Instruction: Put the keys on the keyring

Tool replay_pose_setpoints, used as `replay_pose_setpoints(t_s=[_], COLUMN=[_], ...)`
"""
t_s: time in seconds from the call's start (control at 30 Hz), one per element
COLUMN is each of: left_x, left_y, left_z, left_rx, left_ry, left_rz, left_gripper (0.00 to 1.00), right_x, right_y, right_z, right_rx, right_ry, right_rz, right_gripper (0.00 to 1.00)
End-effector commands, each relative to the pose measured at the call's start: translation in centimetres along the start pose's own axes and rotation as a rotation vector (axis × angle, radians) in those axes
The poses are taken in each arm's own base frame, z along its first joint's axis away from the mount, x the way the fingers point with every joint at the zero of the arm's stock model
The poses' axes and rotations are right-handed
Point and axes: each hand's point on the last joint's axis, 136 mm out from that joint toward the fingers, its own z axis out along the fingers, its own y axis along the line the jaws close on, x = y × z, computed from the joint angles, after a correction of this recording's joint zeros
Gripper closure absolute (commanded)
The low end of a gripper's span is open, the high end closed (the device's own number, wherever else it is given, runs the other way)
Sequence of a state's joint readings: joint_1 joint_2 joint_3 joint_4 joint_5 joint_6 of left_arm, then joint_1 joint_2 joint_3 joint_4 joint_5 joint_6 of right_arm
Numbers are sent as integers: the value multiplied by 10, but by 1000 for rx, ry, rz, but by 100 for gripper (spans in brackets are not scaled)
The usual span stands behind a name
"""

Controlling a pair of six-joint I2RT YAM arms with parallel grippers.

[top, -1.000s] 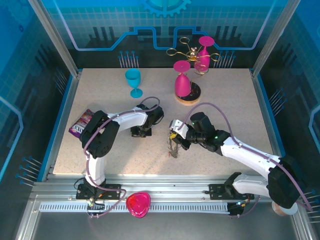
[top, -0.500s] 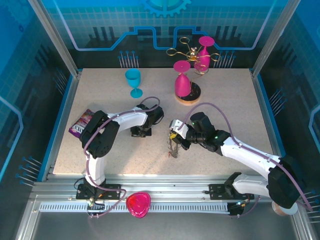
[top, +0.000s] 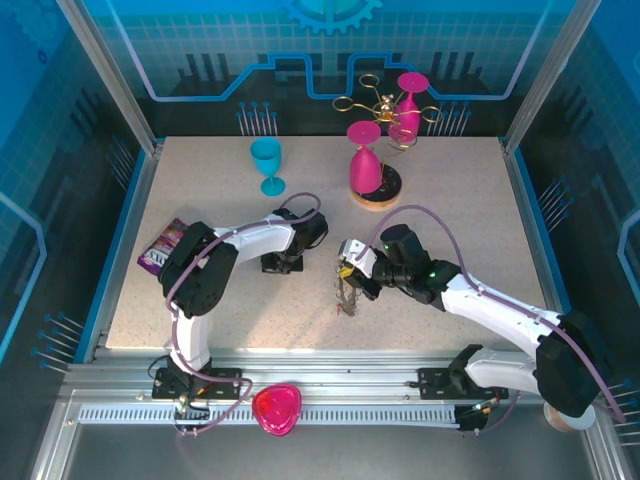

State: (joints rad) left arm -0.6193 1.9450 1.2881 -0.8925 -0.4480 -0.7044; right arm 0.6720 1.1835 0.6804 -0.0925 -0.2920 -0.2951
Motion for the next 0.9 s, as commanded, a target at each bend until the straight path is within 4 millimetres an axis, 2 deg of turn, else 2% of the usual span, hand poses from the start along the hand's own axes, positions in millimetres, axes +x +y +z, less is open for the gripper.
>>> replay_pose_setpoints(t_s=[0.0, 0.2, 0.3, 0.37, 0.57, 0.7, 0.8, 0.87], left_x=[-12, -18, -27, -34, -39, -28, -2, 7], left_y=[1, -1, -5, -10, -29, -44, -59, -60], left_z=[-22, -36, -60, -85, -147, -169, -182, -186], left_rx=[18, 37, 78, 134, 421, 539, 655, 669], left_ry=[-61, -115, -220, -325, -570, -691, -792, -879], left_rz=[-5, 4, 41, 91, 292, 531, 813, 929], left_gripper=[91, 96, 98, 100, 100, 100, 100, 100], right_x=[-15, -14, -15, -15, -20, -22, -23, -23], right_y=[-1, 0, -1, 0, 1, 3, 5, 6], right_z=[-7, -6, -7, -7, -11, -14, -15, -16], right_rx=[-4, -7, -4, -4, -9, -19, -30, -37], right_ry=[-38, -36, -38, -40, -63, -81, -89, -89], right_rz=[-18, -17, -18, -17, -23, -26, -30, -31], right_gripper=[100, 100, 100, 100, 100, 100, 100, 100])
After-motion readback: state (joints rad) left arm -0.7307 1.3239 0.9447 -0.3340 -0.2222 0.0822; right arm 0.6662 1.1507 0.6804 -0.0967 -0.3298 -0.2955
